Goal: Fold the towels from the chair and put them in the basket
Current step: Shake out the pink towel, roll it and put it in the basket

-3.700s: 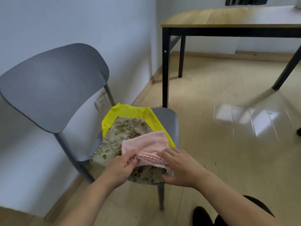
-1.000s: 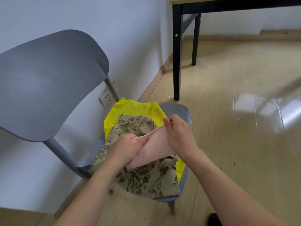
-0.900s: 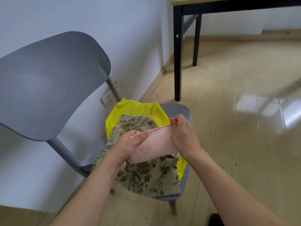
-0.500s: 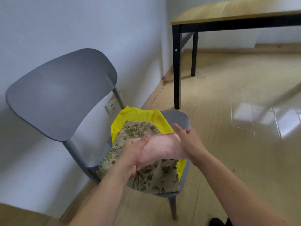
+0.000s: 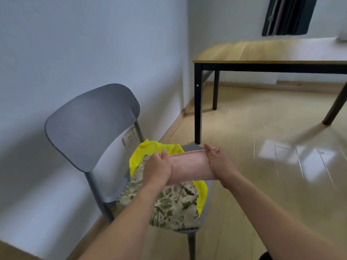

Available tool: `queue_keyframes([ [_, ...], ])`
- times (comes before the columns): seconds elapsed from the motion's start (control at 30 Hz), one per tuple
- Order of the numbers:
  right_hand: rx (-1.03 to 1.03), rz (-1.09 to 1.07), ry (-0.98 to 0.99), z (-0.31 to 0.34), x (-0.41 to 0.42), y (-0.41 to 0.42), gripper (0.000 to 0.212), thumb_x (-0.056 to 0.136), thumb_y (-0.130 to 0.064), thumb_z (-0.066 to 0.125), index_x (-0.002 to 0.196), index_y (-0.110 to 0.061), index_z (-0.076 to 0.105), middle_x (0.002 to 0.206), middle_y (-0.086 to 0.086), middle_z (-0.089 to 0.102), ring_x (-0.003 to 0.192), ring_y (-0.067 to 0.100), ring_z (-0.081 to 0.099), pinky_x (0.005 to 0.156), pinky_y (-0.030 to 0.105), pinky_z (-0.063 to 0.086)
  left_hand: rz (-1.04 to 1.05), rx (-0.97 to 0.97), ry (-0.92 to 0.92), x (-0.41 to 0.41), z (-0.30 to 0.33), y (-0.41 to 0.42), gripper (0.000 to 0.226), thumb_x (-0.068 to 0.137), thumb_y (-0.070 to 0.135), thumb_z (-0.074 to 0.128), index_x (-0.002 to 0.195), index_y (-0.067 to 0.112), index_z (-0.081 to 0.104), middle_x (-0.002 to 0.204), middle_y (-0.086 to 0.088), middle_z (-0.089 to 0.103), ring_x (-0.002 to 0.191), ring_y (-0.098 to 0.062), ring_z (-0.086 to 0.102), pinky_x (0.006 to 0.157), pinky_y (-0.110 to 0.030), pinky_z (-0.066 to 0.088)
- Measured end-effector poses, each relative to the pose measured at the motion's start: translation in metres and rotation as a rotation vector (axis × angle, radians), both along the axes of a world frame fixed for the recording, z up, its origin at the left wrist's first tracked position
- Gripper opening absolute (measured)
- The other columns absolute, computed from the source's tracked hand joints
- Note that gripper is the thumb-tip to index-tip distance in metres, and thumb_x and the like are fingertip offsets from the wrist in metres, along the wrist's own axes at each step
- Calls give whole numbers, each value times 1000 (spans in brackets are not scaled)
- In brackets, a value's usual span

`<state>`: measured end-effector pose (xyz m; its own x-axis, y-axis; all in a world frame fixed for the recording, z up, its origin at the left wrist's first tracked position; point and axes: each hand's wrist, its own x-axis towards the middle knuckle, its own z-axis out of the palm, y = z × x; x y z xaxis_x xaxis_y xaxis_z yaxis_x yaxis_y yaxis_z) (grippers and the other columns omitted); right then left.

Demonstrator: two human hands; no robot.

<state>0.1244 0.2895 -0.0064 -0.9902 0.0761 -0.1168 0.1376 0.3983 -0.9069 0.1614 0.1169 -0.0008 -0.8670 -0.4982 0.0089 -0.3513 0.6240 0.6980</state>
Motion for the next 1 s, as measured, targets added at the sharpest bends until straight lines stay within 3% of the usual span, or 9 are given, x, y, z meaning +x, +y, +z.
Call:
queue_keyframes([
  [0.2,-49,-25,-96,-19,-70,6,46,98,-47,41,64,-16,49,68,3,50,77,24,49,69,31,34,0,-53,-8,-73,-15,4,53,100,47,28,109,6,61,117,-17,63,109,-35,57,80,-37,39],
  [0.27,-62,-60,-143,-33,-102,6,45,98,-49,39,70,-15,52,77,6,54,81,26,51,70,31,35,-15,-74,-64,-111,-28,3,53,100,46,28,112,6,61,118,-17,63,109,-35,56,78,-36,37],
  [0.43,-89,-121,-294,-16,-161,14,50,99,-48,38,119,-8,59,105,11,56,94,28,53,78,31,39,-57,-91,-251,-175,-16,15,53,100,43,27,120,4,57,127,-17,58,117,-34,52,89,-39,40],
  [0.6,-116,-179,-385,117,-188,34,60,97,-51,40,134,-5,49,133,12,54,117,34,52,86,34,41,-102,-39,-252,-208,116,31,53,99,44,30,117,3,59,125,-20,59,116,-36,53,96,-41,42],
  [0.67,-121,-190,-390,192,-192,44,61,97,-54,39,134,-7,49,129,13,54,116,33,52,91,36,41,-127,-87,-240,-213,191,41,51,99,40,32,116,1,60,124,-22,59,115,-37,54,94,-40,42],
  [0.77,-117,-232,-343,305,-185,64,57,96,-55,41,122,-7,55,107,10,57,99,29,54,91,40,45,-189,-149,-223,-209,312,62,50,100,37,31,119,-2,58,125,-25,57,115,-38,53,92,-39,41],
  [0.83,-119,-256,-339,368,-179,82,58,94,-56,42,121,-6,56,109,11,59,101,31,55,94,42,47,-206,-140,-196,-203,383,78,52,101,39,30,119,-2,57,126,-25,57,116,-38,53,92,-39,40],
  [1.0,-124,-277,-271,460,-175,139,59,95,-55,41,117,-4,60,112,12,62,96,29,56,81,33,44,-223,-83,-219,-202,480,130,58,100,44,29,123,-2,56,128,-23,56,115,-36,53,89,-36,38],
])
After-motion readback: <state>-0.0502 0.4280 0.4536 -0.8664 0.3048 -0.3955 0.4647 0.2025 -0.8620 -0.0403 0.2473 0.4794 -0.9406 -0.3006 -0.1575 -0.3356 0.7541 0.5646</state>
